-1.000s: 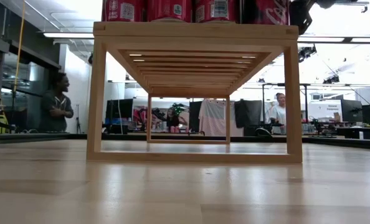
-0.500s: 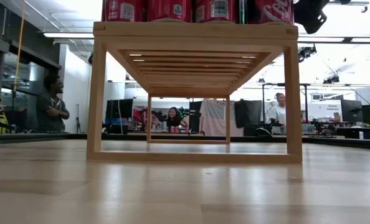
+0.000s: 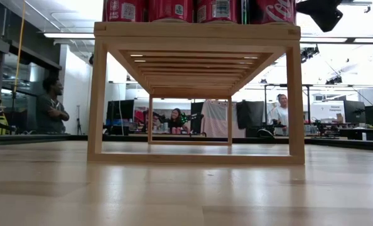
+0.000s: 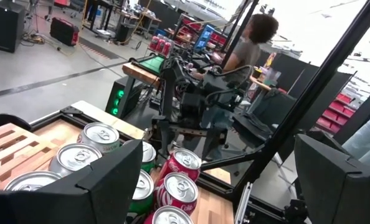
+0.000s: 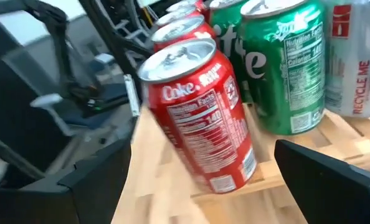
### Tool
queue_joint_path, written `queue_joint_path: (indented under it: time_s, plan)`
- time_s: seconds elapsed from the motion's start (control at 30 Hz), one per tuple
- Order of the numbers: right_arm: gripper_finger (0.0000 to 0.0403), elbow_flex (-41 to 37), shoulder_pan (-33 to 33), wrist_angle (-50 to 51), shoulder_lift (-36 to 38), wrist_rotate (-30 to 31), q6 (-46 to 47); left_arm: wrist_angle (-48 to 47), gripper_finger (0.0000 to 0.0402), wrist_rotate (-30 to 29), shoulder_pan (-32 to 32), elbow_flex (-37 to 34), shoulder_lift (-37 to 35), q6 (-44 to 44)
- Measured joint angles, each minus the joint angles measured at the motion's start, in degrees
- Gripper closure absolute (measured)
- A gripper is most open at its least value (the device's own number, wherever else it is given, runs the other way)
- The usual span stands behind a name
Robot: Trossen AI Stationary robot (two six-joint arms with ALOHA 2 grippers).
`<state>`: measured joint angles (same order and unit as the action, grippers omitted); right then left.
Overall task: Place canned beverage on shelf
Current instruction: Put the red soda can on the shelf aligned with the other red soda cans
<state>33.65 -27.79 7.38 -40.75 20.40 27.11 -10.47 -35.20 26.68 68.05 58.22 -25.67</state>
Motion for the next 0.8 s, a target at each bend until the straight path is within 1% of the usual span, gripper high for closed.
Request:
queue_joint_path:
  time_s: [0.13,0.27,0.4,0.53,0.63,0.8]
  plan:
    - [0.002,0.0,0.0,1.1,3.7,-2.0,3.9,0.0,0.008,0.0,0.0,0.0,0.0,0.7]
    - [0.002,0.0,0.0,0.9,6.0,-1.4,10.7,0.0,0.008,0.1,0.0,0.0,0.0,0.4]
    - [0.002,0.0,0.0,0.8,5.7,-1.4,17.4,0.0,0.008,1.5,0.0,0.0,0.0,0.3]
    - [0.002,0.0,0.0,0.9,4.1,-2.3,18.1,0.0,0.008,1.6,0.0,0.0,0.0,0.3]
    - [0.002,0.0,0.0,0.8,2.8,-4.0,19.0,0.0,0.008,1.6,0.0,0.0,0.0,0.3]
    - [0.002,0.0,0.0,0.9,1.0,-10.6,24.6,0.0,0.008,1.6,0.0,0.0,0.0,0.8]
